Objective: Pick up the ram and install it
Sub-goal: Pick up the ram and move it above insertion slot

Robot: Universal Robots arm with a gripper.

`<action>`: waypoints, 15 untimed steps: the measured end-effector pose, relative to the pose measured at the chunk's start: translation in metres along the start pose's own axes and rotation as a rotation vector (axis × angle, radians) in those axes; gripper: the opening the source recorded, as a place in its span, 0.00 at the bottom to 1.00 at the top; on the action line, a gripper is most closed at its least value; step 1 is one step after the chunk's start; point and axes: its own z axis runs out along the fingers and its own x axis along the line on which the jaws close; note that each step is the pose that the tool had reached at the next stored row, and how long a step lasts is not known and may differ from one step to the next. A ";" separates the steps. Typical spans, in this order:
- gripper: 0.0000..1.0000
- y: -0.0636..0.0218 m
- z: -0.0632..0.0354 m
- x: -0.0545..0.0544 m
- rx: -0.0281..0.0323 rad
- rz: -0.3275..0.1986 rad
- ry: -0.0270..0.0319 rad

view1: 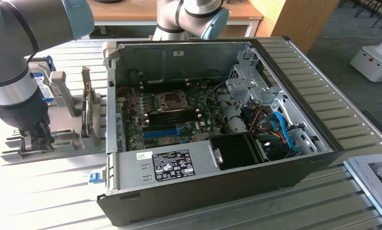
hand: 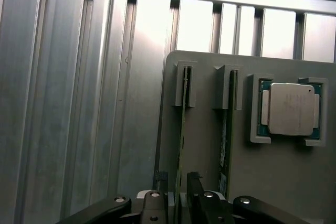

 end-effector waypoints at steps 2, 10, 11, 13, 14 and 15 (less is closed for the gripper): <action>0.28 0.0000 0.0000 0.000 -0.0001 0.000 0.0000; 0.21 0.0000 -0.0001 0.000 -0.0002 0.000 0.0001; 0.21 0.0000 -0.0001 0.000 -0.0001 0.000 0.0001; 0.21 0.0000 -0.0001 0.000 -0.0002 0.000 0.0001; 0.21 0.0000 -0.0001 0.000 -0.0001 0.000 0.0001; 0.21 0.0000 -0.0001 0.000 -0.0001 0.000 0.0001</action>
